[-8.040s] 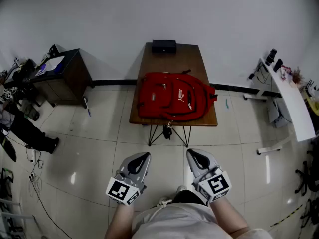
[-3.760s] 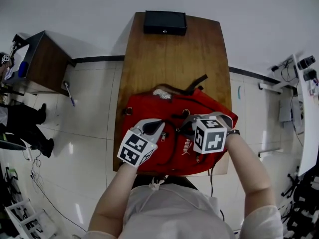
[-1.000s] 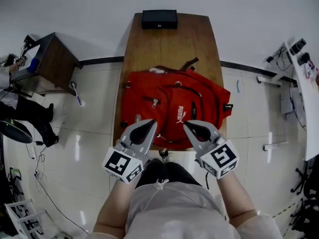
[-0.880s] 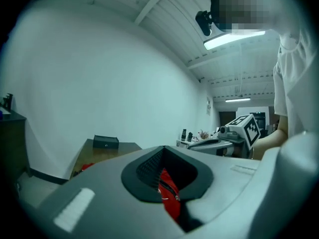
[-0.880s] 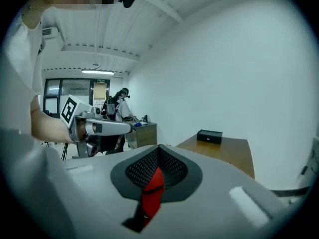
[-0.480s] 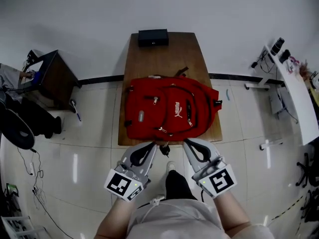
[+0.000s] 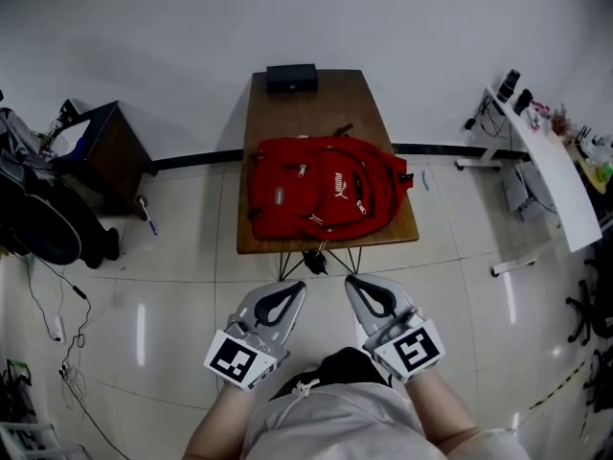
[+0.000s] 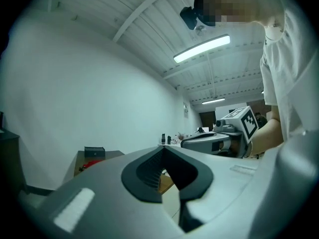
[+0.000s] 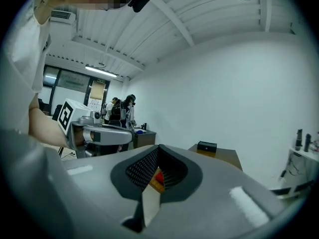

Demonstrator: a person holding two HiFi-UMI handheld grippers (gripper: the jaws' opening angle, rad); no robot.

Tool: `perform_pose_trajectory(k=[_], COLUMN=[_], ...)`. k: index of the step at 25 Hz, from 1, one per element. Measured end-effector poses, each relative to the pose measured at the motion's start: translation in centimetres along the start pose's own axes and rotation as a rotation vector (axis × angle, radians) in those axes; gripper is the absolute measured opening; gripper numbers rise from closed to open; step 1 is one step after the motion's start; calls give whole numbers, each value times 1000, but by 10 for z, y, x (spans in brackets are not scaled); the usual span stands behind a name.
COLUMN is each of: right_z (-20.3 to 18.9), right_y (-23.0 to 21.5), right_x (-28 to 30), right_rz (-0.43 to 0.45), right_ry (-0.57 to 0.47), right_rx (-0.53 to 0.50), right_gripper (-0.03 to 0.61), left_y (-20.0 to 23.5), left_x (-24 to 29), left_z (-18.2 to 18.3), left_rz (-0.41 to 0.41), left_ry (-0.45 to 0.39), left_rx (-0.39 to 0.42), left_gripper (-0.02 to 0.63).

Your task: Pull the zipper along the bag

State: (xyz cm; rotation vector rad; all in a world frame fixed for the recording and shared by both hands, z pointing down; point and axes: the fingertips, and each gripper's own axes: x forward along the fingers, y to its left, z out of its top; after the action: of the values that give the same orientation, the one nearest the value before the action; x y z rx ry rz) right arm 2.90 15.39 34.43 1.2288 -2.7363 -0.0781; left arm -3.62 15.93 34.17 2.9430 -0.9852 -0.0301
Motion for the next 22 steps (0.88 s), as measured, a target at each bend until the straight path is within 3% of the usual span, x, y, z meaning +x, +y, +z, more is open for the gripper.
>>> perform_pose_trajectory(k=[4,12,22], right_z=[-3,0,-3], right_y=[15,27,22], right_x=[-13,-32,-47], right_rz=[21,44,29], right_ry=[16,6,7], right_rx=[23,31,19], right_gripper=[5,5,5], left_y=[-15,-40,-53], left_x=[-12,-19,-17], left_z=[4,8,8], left_rz=[2,26,27], left_ry=[-3,-23,-28], left_rx=[49,10,30], left_gripper=[6,6,6])
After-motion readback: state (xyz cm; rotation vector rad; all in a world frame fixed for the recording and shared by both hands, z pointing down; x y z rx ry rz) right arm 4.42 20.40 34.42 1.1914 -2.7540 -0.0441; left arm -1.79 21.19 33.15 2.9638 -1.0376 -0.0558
